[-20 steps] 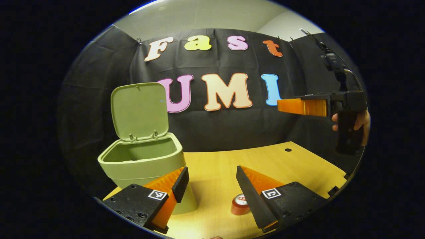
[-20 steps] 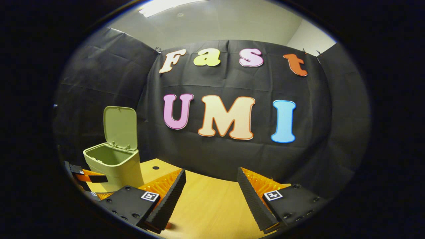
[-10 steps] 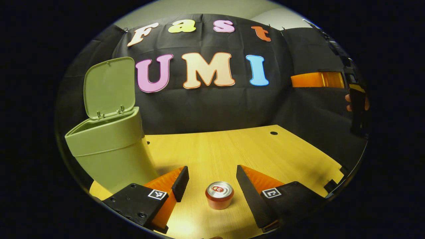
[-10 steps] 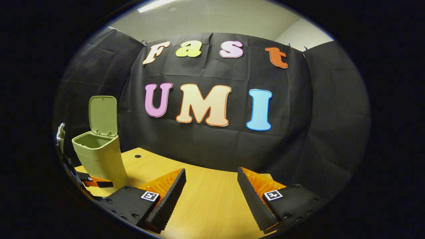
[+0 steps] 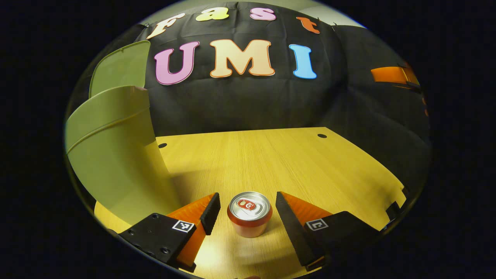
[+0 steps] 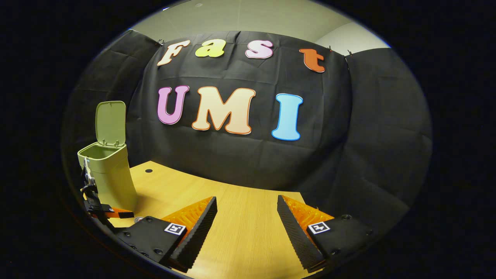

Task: Press the lid of the desktop garbage bin to open it, pick up the crumpled paper on the desktop and throw it into the bin, then pick up the pop can on the desktop and drop it into the bin, and finally close the garbage bin lid.

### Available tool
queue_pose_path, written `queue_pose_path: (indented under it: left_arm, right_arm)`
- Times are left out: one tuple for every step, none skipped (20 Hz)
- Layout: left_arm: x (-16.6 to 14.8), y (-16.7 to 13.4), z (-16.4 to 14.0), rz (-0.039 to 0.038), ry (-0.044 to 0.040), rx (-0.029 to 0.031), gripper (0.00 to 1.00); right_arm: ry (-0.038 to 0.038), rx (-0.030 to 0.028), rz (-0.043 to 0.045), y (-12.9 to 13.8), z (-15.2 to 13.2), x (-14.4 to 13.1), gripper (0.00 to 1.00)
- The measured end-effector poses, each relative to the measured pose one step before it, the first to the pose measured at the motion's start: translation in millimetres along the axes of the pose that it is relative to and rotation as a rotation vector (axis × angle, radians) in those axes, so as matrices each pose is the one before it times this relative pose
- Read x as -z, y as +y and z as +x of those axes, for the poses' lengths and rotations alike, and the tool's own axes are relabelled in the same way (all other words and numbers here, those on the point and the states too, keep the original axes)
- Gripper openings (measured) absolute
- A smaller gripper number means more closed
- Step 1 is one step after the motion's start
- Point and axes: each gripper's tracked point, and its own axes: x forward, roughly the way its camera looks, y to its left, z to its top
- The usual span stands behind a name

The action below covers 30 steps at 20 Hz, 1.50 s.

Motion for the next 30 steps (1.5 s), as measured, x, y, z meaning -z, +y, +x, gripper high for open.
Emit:
queue_pose_path:
  left_arm:
    - [4.73,0.4,4.5,0.00233,0.01285,-0.00403,0.89]
    - [5.84,0.1,4.86,-0.00108,0.0103,-0.00145,0.89]
    - [7.81,-1.19,3.79,0.00016,0.01869,0.00019,0.89]
    - [5.9,0.11,4.7,0.00139,0.01786,-0.00204,0.89]
    - [5.67,0.2,3.03,0.0019,0.01343,0.00135,0.89]
    - [4.86,-0.85,3.27,-0.00077,0.01056,0.0031,0.89]
    - [4.26,-2.05,2.02,-0.00301,0.00344,0.00696,0.89]
    - [3.4,-2.82,2.91,-0.00376,0.00221,0.00866,0.89]
    - [3.08,0.1,0.68,-0.00275,0.00734,0.00848,0.88]
    - [0.85,0.25,-0.08,-0.00299,0.00085,0.00077,0.86]
    - [-3.2,1.29,0.01,-0.00137,-0.00703,-0.00267,0.79]
    - [-4.38,-1.53,-1.05,0.00096,-0.00863,0.00584,0.78]
    - [-5.71,-0.72,-2.61,0.00544,-0.00742,0.00334,0.77]
    - [-8.97,-1.18,-2.9,0.00509,-0.01386,0.00351,0.77]
    - [-12.47,-1.32,-3.63,0.00541,-0.02321,0.00719,0.77]
    - [-14.69,-1.11,-2.33,0.00772,-0.02277,0.00526,0.77]
    - [-15.24,0.15,-2.97,0.01118,-0.02381,0.00114,0.77]
    - [-18.15,2.07,-2.83,0.01143,-0.03193,0.00233,0.77]
    - [-27.81,1.55,-6.02,0.0059,-0.04338,0.00239,0.77]
    - [-14.49,0.44,-1.86,0.00173,-0.02414,0.00244,0.77]
    - [-14.87,0.93,-1.41,0.00245,-0.02751,0.00128,0.77]
    - [-13.13,2.18,-1.34,0.00397,-0.02314,-0.00324,0.77]
    - [-11.72,3.72,-1.18,0.00291,-0.02358,-0.00578,0.77]
    - [-11.74,2.51,-1.82,0.00205,-0.0195,-0.00557,0.77]
    - [-9.24,2.56,-0.41,-0.0002,-0.01905,-0.00463,0.77]
    - [-9.54,3.13,-1.55,-0.0005,-0.01613,-0.00707,0.76]
    - [-8.08,3.71,-1.77,0.00202,-0.01517,-0.00746,0.77]
    - [-8.58,4.15,-1.82,0.00276,-0.01533,-0.00968,0.77]
    - [-7.51,5.05,-0.35,0.00306,-0.01573,-0.01072,0.77]
    - [-8.46,5.49,-0.3,0.00218,-0.01532,-0.01121,0.77]
  right_arm:
    - [0.00541,0.00334,0.001,-1.31,-2.32,2.13,0.98]
    - [0.00505,0.00435,-0.00043,-1.33,-1.71,2.36,0.98]
    - [0.00424,0.00218,-0.00247,-0.88,-2.27,2.22,0.98]
    - [0.00382,0.00233,-0.00392,-1.01,-2.33,1.91,0.98]
    - [0.00366,0.00191,-0.0054,-0.3,-1.69,2.04,0.98]
    - [0.00328,0.00092,-0.00524,0.2,-1.98,1.31,0.98]
    - [0.00333,0.00065,-0.00483,-0.21,-1.51,1.73,0.98]
    - [0.0034,-0.00047,-0.00381,0.45,-1.63,0.82,0.98]
    - [0.00308,-0.00159,-0.00341,1.59,-0.9,1.8,0.98]
    - [0.00201,-0.00226,-0.00362,1.77,-1.81,0.97,0.98]
    - [0.00154,-0.00459,-0.00541,2.6,-0.26,1.92,0.98]
    - [0.00446,-0.00358,-0.00403,2.24,-1.29,1.36,0.98]
    - [-0.00233,-0.00399,0.00137,2.15,-0.53,0.11,0.98]
    - [-0.00479,-0.00578,0.00673,2.65,-0.5,-0.85,0.98]
    - [-0.003,-0.00801,0.00648,4.2,0.6,0.55,0.98]
    - [-0.00145,-0.00688,0.00517,3.08,0.4,0.81,0.98]
    - [-0.00191,-0.00706,0.00552,2.83,0.3,1.45,0.98]
    - [-0.00062,-0.01098,0.00971,3.93,0.56,1.93,0.98]
    - [0.00604,-0.0157,0.01023,4.25,-0.13,3.45,0.98]
    - [0.00719,-0.00747,0.0036,3.25,0.64,4.88,0.98]
    - [0.00287,-0.00408,0.00309,1.2,0.24,2.63,0.98]
    - [0.00275,-0.00648,0.00592,1.76,-0.66,2.43,0.98]
    - [0.00443,-0.00671,0.00504,1.96,0.0,2.97,0.98]
    - [0.00399,-0.00329,0.00205,0.84,-0.45,2.15,0.98]
    - [0.00051,-0.0032,0.00175,0.54,-0.53,1.18,0.98]
    - [-0.00026,-0.00358,0.00262,0.28,-0.89,0.98,0.99]
    - [0.0006,-0.00405,0.00259,0.69,0.0,1.31,0.99]
    - [0.00084,-0.00306,0.00256,0.06,-0.39,0.74,0.99]
    - [0.00114,-0.00367,0.00284,0.15,0.39,1.49,0.99]
    - [0.00334,-0.00485,0.00367,0.67,-0.08,1.71,0.99]
